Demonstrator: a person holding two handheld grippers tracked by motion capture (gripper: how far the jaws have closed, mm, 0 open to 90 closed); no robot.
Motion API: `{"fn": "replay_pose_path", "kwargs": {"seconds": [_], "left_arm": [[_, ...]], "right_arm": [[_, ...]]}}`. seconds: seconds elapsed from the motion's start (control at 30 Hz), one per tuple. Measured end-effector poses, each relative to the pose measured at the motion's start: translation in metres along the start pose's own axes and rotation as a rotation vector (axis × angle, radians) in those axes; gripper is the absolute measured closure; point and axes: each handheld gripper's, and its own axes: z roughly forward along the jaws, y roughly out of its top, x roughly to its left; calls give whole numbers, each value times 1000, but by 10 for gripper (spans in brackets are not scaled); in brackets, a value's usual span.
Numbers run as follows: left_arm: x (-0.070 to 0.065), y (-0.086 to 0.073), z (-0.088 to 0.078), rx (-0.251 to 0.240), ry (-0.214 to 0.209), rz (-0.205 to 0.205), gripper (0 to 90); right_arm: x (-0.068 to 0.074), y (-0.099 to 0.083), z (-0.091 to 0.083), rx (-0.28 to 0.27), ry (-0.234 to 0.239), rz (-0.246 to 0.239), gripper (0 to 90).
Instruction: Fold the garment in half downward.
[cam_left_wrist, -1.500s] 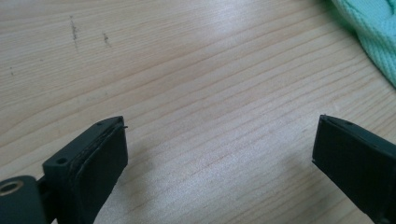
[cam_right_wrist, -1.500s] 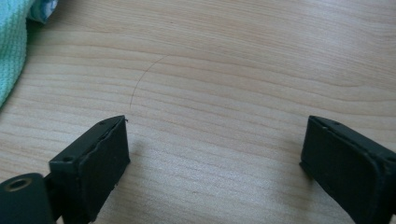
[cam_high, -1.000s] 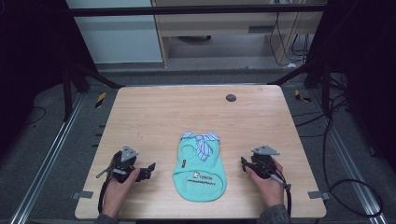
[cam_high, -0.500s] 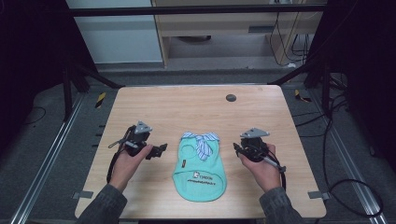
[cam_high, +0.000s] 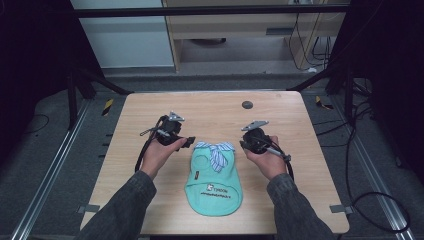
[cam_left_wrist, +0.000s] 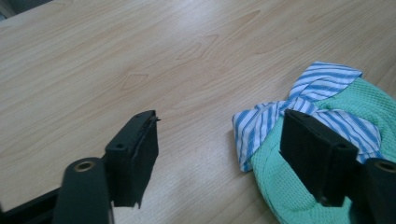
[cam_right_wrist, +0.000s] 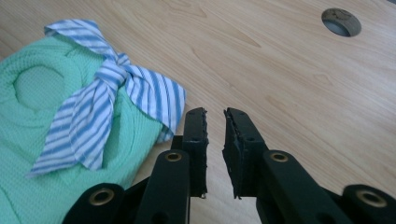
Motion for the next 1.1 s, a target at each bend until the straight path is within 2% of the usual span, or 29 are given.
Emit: {"fn": "replay_pose_path", "kwargs": {"seconds": [0.13,0.23,0.37,0.43,0.47,0.53,0.7,0.93,1.1], "left_arm": [[0,1,-1,5,6,-5,393],[-5,0,-4,4,16,2,460],[-12,1,-9,0,37,19,540],[-12,1,-8,-1,34,16,557],[-12,2,-5,1,22,-9,573],[-11,2,-1,5,12,-18,599],[-8,4,13,21,-22,-20,631],[-2,6,32,51,-42,-14,663],[-2,3,40,63,-65,-22,626]], "right_arm": [[1,7,7,7,25,14,832],[3,10,9,8,34,26,833],[7,12,8,6,39,51,798],[9,13,8,10,41,65,759],[9,14,9,4,44,75,734],[8,15,10,2,46,93,708],[2,14,19,24,51,111,671],[-5,15,36,45,91,158,637],[-3,17,45,63,97,157,593]]}}
